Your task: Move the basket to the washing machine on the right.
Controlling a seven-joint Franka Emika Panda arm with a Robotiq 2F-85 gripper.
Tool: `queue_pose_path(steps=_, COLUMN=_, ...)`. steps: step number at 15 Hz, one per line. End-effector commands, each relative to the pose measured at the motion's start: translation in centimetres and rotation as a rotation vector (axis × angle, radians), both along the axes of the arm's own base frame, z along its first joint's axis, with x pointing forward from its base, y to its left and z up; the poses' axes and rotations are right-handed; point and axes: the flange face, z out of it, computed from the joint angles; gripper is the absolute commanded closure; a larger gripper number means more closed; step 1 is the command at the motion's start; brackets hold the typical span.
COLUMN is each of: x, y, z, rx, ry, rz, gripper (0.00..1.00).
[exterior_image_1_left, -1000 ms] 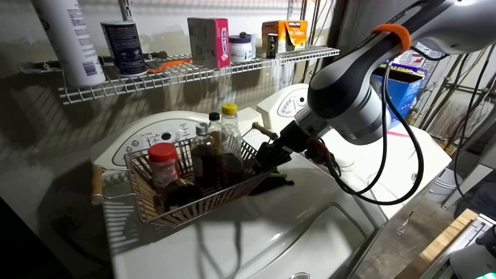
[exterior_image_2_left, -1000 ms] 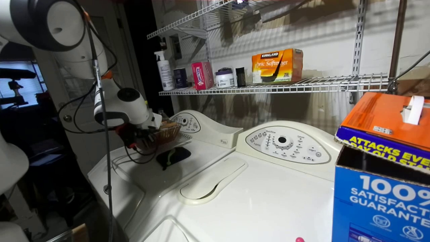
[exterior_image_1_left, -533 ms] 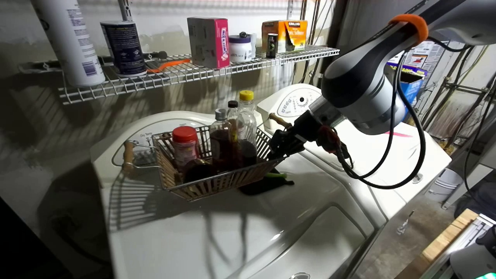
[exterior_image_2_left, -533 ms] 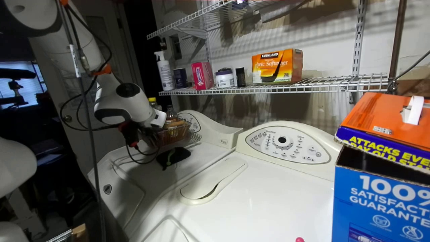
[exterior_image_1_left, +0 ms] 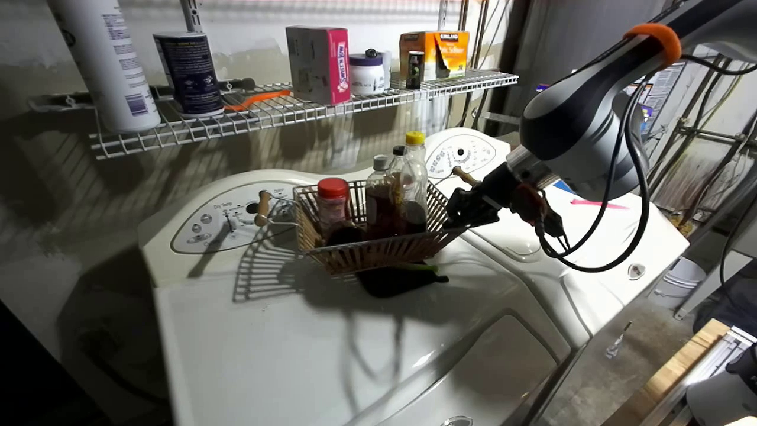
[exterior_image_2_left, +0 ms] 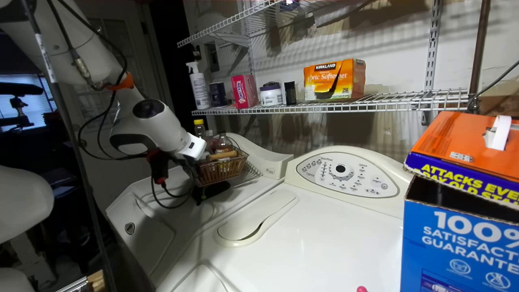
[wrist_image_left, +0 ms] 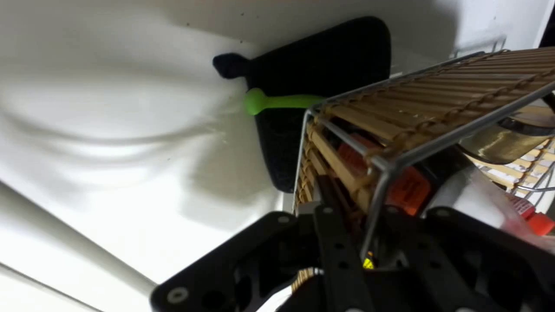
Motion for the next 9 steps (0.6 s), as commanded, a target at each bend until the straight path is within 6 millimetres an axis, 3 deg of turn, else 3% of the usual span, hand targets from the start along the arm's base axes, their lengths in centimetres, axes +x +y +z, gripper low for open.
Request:
queue_pose_path(steps=1, x=0.5, y=-1.8, z=4.4, rx=0.04, ry=-0.126, rz=-0.099, gripper=0.98)
queue_pose_path(steps=7, x=-2.8, y=-6.2, z=3.9, rx=-0.007, ry=-0.141, rz=-0.21, gripper=0.98)
queue_pose_path(steps=8, x=-3.7, y=-5.9, z=-0.5, rx=-0.092, ry=-0.036, rz=-0.148, gripper=0.92)
queue_pose_path(steps=9, x=-4.1, y=-6.4, z=-0.6, rx=-0.095, ry=-0.031, rz=-0.163, gripper=0.92)
